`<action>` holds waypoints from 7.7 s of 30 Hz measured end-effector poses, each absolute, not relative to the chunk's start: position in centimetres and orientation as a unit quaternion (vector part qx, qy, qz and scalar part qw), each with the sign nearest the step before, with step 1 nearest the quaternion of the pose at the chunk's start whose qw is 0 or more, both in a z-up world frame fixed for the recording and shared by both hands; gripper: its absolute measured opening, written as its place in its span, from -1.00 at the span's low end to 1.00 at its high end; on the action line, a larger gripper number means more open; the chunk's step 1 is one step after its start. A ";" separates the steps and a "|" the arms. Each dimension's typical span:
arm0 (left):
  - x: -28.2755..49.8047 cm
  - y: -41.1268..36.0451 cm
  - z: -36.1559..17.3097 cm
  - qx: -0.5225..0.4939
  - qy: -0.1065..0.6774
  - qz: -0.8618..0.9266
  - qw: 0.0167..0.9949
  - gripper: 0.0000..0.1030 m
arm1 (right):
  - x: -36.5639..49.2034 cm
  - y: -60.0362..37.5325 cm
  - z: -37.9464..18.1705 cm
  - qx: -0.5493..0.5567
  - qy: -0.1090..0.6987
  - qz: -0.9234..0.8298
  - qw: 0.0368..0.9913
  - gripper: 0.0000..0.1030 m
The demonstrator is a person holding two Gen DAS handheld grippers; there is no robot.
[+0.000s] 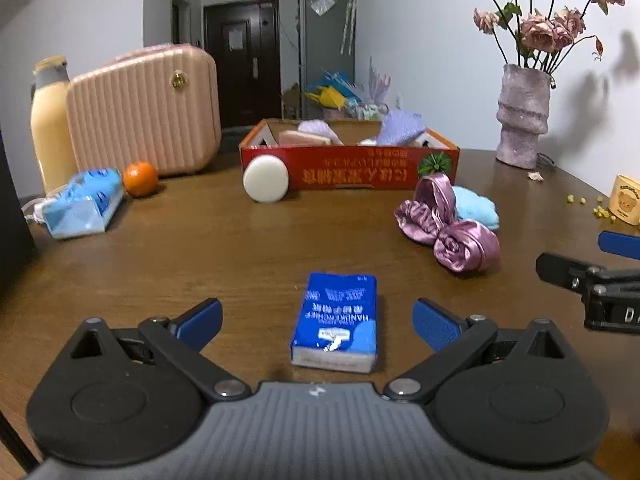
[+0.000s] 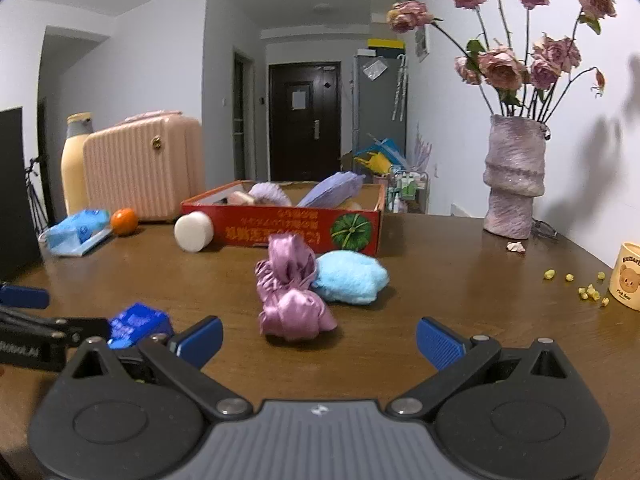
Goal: Organize soft objects
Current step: 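Lower the left tool onto the blue handkerchief tissue pack and close it, then lift the tissue pack with the left tool toward the box, then grasp the pink satin scrunchie with the right tool while the left tool holds the tissue pack, then carry the tissue pack and scrunchie with both tools over the cardboard box, then lower the tissue pack and scrunchie into the box and open both tools, then withdraw both tools from the box back toward the table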
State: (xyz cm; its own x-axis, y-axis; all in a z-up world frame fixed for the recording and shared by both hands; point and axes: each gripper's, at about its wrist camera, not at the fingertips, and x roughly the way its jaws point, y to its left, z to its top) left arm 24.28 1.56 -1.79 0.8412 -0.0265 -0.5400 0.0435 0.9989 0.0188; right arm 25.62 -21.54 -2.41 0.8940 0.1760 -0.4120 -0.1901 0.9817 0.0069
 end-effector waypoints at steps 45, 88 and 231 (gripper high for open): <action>28.6 1.8 -2.6 0.017 0.305 -0.067 0.950 0.02 | 27.2 -21.0 -3.8 -0.015 0.256 0.113 0.960 1.00; 27.8 3.8 -1.1 0.001 0.259 -0.032 0.965 0.02 | 36.3 -15.7 -5.2 -0.056 0.281 0.111 0.952 -0.17; 55.6 1.3 -0.6 -0.042 0.129 0.104 0.985 1.00 | 56.9 -17.3 -1.3 -0.006 0.123 0.031 0.992 1.00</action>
